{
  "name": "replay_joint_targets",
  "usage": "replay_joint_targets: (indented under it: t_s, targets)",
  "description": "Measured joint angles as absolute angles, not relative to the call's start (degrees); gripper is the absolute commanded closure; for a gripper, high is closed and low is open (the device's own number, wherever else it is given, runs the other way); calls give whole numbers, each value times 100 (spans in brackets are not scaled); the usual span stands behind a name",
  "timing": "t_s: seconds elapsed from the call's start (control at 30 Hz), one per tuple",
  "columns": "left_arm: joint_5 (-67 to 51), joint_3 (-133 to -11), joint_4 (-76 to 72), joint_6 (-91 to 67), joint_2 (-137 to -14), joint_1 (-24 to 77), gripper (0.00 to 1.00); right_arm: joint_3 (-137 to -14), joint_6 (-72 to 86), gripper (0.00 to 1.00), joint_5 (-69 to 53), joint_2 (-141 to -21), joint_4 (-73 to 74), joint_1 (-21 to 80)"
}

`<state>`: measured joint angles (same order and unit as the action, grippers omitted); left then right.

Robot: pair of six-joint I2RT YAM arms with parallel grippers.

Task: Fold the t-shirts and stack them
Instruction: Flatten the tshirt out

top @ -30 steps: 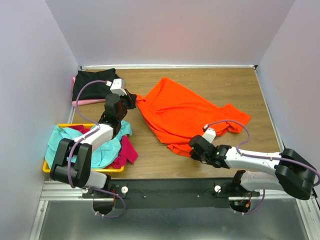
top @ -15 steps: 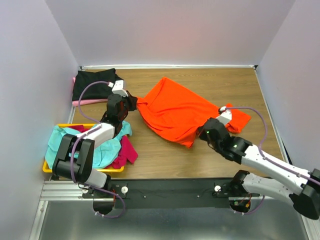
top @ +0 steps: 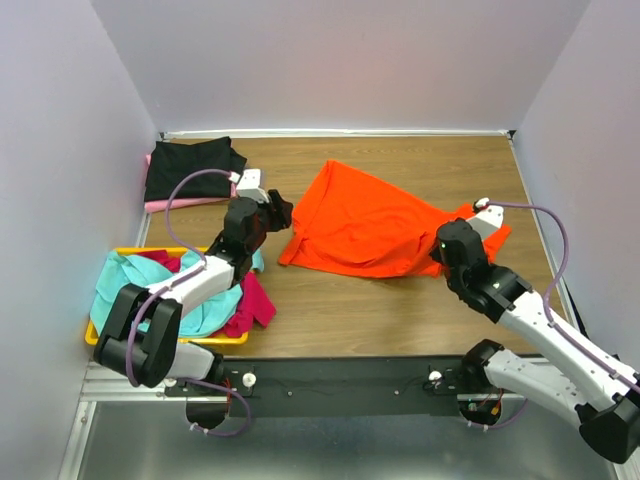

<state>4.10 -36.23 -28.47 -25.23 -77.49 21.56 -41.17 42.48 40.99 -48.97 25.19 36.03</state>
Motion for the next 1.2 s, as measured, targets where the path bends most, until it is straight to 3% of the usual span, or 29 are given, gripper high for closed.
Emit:
replay_joint_targets:
  t_s: [0.53,0.77,1.2]
  targets:
    - [1223,-3489,-2084,-2777,-8211,3848,46,-5015,3529,99,4189,-6187,2211,2110]
    - [1848,-3361,-1568,-3118,-7870,4504,61,-5052,3288,99,3586,-6724,1861,1514]
    - [2449,-3496,-729,-3782,-8158,5266,61,-5054,3100,99,2646,-6895,1387,932]
